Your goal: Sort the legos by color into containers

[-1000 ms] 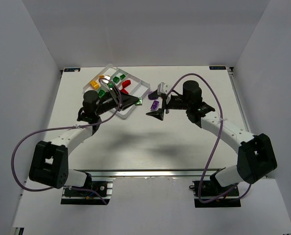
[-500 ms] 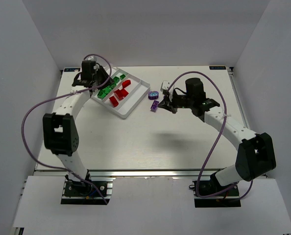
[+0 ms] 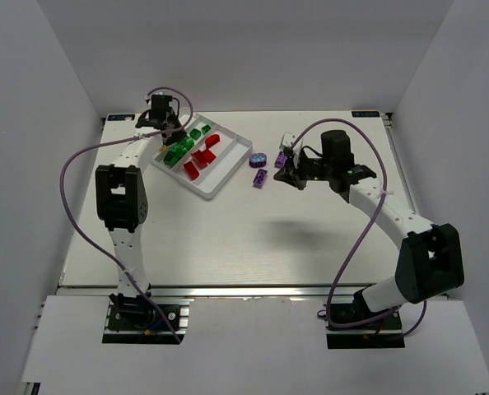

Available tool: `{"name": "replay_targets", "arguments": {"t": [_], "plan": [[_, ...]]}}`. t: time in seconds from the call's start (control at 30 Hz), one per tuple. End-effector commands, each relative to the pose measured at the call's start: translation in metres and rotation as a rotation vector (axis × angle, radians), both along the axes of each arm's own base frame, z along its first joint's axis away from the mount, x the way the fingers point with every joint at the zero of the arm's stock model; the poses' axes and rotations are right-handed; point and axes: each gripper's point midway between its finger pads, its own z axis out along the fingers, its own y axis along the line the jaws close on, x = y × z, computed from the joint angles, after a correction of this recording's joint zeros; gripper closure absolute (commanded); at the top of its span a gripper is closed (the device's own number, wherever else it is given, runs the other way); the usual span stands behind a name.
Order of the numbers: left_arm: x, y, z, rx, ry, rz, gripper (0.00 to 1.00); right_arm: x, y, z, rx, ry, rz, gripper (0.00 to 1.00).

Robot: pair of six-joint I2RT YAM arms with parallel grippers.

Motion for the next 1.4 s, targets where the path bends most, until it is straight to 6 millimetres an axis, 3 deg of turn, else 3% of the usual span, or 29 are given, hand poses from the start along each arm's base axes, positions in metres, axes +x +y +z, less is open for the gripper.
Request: {"name": "replay_targets", "arguments": {"t": [0.0, 0.03, 0.1, 0.27, 0.63, 0.7, 0.9, 0.97, 1.13, 1.27, 1.3, 1.33, 1.37], "plan": [[0.017, 0.004, 0.022, 0.016, -0.058, 0.011, 0.91, -0.004, -0.002, 0.001, 0.020, 0.022, 0.009, 0.96], [0.022, 0.002, 0.027, 0.010, -0.071, 0.007, 0.91, -0.004, -0.002, 0.001, 0.021, 0.026, 0.008, 0.95], [0.025, 0.001, 0.014, 0.008, -0.044, 0.007, 0.90, -0.004, -0.003, -0.001, 0.022, 0.035, 0.007, 0.94], [0.033, 0.002, 0.004, 0.012, -0.035, 0.017, 0.89, -0.004, -0.005, -0.002, 0.027, 0.047, -0.002, 0.93], [0.031, 0.007, -0.011, 0.030, -0.002, 0.039, 0.82, -0.003, -0.010, -0.003, 0.037, 0.060, -0.019, 0.92], [0.031, 0.007, -0.011, 0.027, 0.000, 0.037, 0.75, -0.002, -0.010, -0.002, 0.039, 0.059, -0.019, 0.92], [0.032, 0.005, -0.010, 0.019, 0.000, 0.031, 0.39, -0.002, -0.011, -0.004, 0.035, 0.063, -0.020, 0.89], [0.032, 0.006, -0.006, 0.022, -0.004, 0.031, 0.34, -0.003, -0.011, -0.004, 0.032, 0.064, -0.022, 0.87], [0.035, 0.007, 0.012, 0.014, -0.037, 0.026, 0.32, 0.001, -0.013, -0.005, 0.018, 0.060, -0.038, 0.75], [0.035, 0.007, 0.049, 0.012, -0.108, 0.005, 0.32, 0.012, -0.016, -0.009, -0.004, 0.090, -0.092, 0.57], [0.033, 0.007, 0.057, 0.015, -0.120, -0.002, 0.31, 0.014, -0.017, -0.011, -0.009, 0.105, -0.107, 0.43], [0.028, 0.007, 0.080, 0.020, -0.159, -0.008, 0.30, 0.014, -0.018, -0.016, -0.022, 0.144, -0.122, 0.32], [0.024, 0.009, 0.090, 0.030, -0.178, -0.016, 0.29, 0.020, -0.016, -0.016, -0.029, 0.161, -0.129, 0.23]]}}
